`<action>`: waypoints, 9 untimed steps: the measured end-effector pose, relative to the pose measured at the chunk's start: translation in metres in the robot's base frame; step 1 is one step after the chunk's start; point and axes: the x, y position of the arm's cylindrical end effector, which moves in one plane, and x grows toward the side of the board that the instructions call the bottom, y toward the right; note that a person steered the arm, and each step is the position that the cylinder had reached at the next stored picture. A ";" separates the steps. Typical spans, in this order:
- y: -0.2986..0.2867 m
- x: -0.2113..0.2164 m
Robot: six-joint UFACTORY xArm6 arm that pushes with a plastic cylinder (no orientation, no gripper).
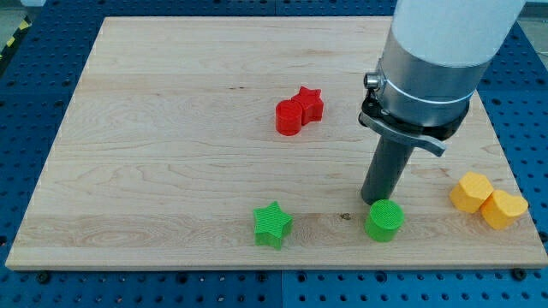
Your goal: Move the green circle into the green star
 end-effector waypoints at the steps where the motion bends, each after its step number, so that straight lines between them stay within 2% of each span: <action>1: 0.049 -0.006; 2: 0.055 0.018; 3: 0.036 0.036; 6: -0.032 0.042; 9: -0.058 0.042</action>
